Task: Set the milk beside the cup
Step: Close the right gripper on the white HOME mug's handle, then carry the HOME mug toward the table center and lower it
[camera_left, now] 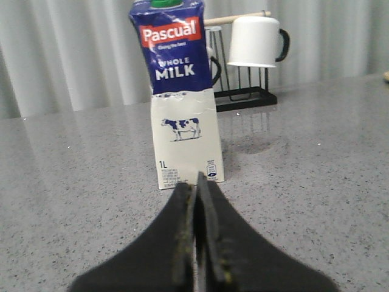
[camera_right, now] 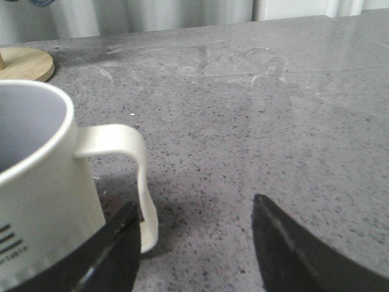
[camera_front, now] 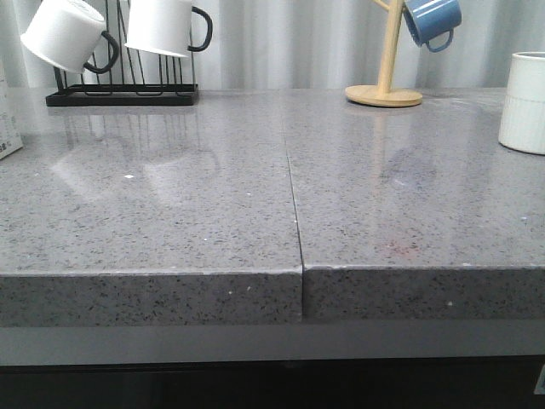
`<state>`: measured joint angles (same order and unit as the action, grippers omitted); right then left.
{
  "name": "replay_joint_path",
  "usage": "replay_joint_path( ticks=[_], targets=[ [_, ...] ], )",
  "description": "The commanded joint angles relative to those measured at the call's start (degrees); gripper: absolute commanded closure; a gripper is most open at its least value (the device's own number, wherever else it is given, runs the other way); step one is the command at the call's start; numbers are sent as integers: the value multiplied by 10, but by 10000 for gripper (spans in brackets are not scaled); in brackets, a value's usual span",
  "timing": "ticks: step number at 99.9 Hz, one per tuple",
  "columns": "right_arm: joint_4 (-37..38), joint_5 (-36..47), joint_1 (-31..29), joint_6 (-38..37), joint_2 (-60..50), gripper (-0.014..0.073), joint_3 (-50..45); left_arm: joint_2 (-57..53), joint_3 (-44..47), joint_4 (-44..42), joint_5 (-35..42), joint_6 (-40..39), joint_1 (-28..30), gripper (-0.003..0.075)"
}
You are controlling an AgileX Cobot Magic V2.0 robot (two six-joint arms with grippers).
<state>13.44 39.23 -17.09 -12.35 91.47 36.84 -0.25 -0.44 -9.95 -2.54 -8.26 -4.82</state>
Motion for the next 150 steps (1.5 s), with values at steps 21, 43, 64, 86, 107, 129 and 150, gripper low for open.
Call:
replay_joint_path(
  ticks=[21, 43, 64, 86, 107, 129, 150],
  targets=[
    [41, 51, -5, -19, 5, 170, 49, -19, 30, 2, 45, -4, -2, 741],
    [55, 52, -5, -20, 35, 170, 79, -19, 30, 2, 45, -4, -2, 741],
    [59, 55, -5, -26, 79, 170, 118, -19, 30, 2, 45, -4, -2, 741],
    [79, 105, -5, -41, 102, 403, 131, -19, 30, 2, 45, -4, -2, 741],
    [92, 124, -5, -41, 100, 704, 131, -19, 30, 2, 45, -4, -2, 741],
    [77, 88, 11, -34, 63, 701, 130, -19, 30, 2, 45, -4, -2, 741],
    [-63, 11, 103, 75, 4, 701, 130, -19, 30, 2, 45, -4, -2, 741]
  ],
)
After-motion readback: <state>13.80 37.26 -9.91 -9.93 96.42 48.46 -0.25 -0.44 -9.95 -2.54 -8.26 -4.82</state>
